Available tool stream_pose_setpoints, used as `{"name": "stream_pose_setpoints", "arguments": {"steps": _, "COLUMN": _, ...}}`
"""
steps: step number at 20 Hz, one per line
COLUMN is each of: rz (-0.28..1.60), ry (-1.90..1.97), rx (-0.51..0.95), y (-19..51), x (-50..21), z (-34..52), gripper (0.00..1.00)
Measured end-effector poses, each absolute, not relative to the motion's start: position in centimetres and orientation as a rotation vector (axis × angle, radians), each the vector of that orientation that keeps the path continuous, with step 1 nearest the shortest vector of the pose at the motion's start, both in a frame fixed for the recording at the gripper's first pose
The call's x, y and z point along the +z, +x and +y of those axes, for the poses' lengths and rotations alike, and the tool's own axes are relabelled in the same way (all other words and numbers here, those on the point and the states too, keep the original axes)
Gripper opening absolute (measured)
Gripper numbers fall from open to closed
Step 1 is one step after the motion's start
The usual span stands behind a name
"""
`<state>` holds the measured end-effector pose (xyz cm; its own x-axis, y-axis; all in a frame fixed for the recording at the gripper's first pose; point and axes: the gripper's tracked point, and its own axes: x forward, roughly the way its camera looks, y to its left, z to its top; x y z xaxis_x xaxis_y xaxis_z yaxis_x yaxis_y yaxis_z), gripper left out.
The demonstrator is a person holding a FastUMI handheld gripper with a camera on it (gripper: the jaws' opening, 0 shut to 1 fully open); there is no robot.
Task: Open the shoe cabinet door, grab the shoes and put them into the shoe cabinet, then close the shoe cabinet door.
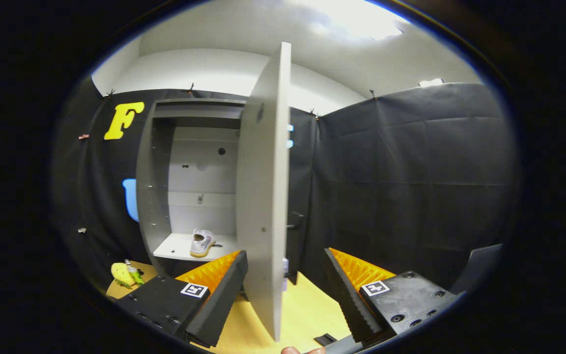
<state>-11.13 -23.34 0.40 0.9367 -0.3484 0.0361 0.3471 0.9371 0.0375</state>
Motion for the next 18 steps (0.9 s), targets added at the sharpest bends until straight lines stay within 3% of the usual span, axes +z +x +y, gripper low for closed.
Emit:
{"name": "stream_pose_setpoints", "arguments": {"steps": 6, "rz": 0.035, "ry": 0.106, "rx": -0.44, "y": -8.1, "x": -3.2, "z": -31.5, "gripper": 0.98}}
{"name": "stream_pose_setpoints", "arguments": {"steps": 13, "rz": 0.096, "ry": 0.172, "rx": -0.328, "y": -3.4, "x": -5.0, "z": -30.0, "gripper": 0.98}}
{"name": "stream_pose_setpoints", "arguments": {"steps": 18, "rz": 0.102, "ry": 0.166, "rx": -0.297, "y": -3.7, "x": -4.8, "z": -28.1, "gripper": 0.98}}
